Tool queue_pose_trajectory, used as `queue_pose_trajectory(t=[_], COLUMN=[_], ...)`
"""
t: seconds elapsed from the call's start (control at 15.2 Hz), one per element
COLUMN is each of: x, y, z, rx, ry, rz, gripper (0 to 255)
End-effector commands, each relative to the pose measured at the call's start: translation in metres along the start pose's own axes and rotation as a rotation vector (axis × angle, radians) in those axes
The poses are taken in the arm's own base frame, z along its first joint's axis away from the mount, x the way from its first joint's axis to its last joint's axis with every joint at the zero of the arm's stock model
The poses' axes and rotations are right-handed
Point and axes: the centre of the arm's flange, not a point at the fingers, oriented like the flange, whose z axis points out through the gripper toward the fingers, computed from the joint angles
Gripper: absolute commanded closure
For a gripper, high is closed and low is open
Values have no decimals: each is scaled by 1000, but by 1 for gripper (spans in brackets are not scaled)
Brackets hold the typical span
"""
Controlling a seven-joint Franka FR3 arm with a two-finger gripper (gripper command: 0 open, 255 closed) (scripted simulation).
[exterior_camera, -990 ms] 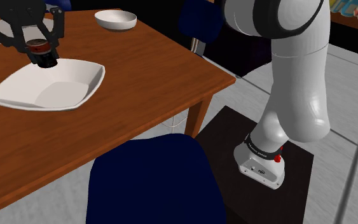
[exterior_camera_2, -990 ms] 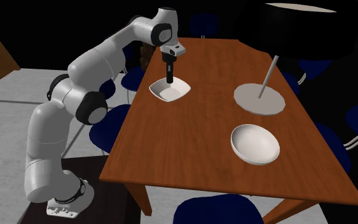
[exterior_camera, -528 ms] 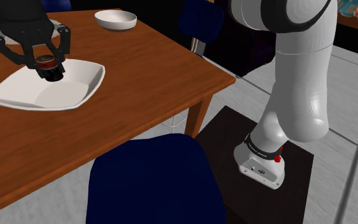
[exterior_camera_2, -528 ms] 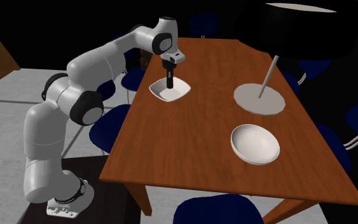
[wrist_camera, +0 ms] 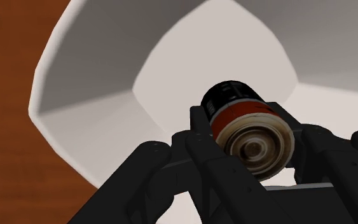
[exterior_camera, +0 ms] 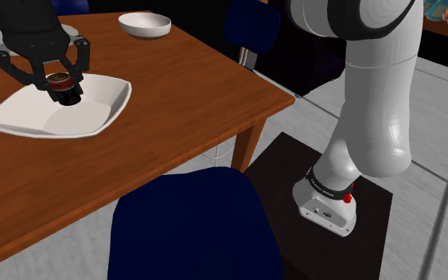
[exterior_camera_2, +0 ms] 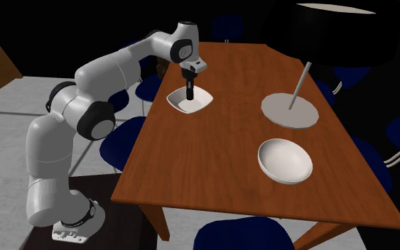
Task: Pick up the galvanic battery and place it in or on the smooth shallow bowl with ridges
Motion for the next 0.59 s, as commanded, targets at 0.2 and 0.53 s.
queue_pose_trajectory(t=[0.2, 0.53], x=[0, 0], y=[0, 0], z=[0, -40], rx=[0, 0], ry=[0, 0], rz=[0, 0], gripper=[0, 0])
